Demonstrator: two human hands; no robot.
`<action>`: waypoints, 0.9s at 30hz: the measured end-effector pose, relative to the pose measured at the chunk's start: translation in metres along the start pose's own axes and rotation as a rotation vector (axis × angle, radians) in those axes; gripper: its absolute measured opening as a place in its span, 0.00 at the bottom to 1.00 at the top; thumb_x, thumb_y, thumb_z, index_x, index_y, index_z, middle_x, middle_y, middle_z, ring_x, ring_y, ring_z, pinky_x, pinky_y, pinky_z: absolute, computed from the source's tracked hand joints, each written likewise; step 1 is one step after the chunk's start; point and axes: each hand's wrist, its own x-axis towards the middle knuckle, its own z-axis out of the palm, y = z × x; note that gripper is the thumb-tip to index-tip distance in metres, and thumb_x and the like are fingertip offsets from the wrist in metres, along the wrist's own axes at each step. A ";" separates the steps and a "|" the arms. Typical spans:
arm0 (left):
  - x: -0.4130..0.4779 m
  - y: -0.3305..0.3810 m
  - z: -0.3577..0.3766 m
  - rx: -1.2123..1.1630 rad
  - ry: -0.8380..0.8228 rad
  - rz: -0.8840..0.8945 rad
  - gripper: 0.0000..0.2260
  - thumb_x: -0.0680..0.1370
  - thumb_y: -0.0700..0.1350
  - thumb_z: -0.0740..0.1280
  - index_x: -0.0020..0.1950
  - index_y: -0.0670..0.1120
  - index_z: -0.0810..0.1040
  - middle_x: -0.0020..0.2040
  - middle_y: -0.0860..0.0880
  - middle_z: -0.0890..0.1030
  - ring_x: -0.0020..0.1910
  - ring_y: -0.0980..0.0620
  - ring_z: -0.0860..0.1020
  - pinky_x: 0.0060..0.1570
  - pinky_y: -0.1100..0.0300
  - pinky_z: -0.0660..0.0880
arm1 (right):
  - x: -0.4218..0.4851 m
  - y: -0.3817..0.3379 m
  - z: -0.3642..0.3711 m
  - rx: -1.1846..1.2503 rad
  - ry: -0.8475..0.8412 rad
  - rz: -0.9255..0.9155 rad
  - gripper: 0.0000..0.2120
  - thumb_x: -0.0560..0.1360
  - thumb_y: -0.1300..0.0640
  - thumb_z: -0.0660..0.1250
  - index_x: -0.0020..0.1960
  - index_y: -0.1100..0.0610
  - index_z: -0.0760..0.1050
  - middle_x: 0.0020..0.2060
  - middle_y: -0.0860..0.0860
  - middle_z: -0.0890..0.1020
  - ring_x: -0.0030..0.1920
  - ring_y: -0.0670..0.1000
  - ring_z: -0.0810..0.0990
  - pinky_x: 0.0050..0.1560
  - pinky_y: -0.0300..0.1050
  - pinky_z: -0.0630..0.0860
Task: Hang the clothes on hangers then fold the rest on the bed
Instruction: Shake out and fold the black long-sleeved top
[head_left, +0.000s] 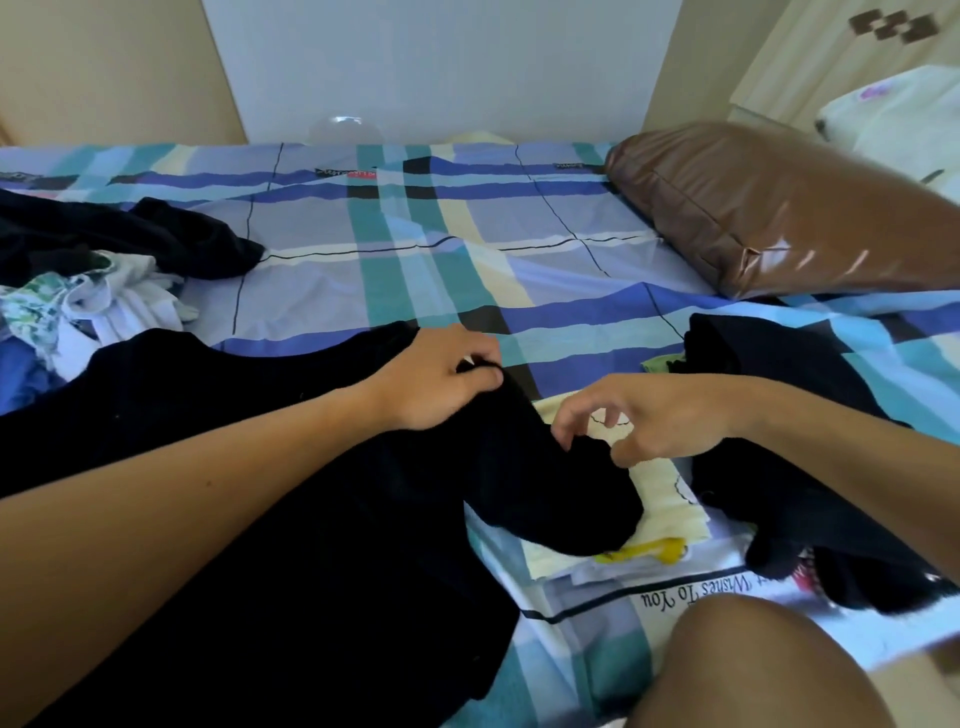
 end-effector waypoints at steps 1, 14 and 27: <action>0.002 0.003 -0.005 -0.091 0.029 -0.036 0.08 0.81 0.44 0.66 0.44 0.42 0.78 0.40 0.52 0.79 0.41 0.58 0.74 0.47 0.62 0.68 | -0.003 0.000 0.001 0.011 -0.013 0.016 0.20 0.73 0.68 0.70 0.59 0.50 0.78 0.56 0.44 0.79 0.55 0.37 0.74 0.60 0.37 0.70; 0.031 0.001 -0.039 -0.228 0.434 -0.243 0.10 0.84 0.44 0.61 0.44 0.42 0.70 0.36 0.44 0.71 0.32 0.53 0.66 0.36 0.60 0.64 | -0.020 0.011 -0.033 0.978 0.540 -0.123 0.12 0.80 0.58 0.62 0.54 0.62 0.82 0.50 0.60 0.83 0.45 0.55 0.82 0.52 0.46 0.82; 0.076 0.005 -0.002 -0.137 0.375 -0.248 0.12 0.84 0.46 0.62 0.42 0.44 0.73 0.33 0.39 0.75 0.32 0.48 0.70 0.38 0.54 0.66 | -0.128 0.030 -0.111 0.217 0.311 0.357 0.10 0.78 0.57 0.72 0.53 0.56 0.72 0.33 0.49 0.73 0.30 0.47 0.69 0.32 0.41 0.71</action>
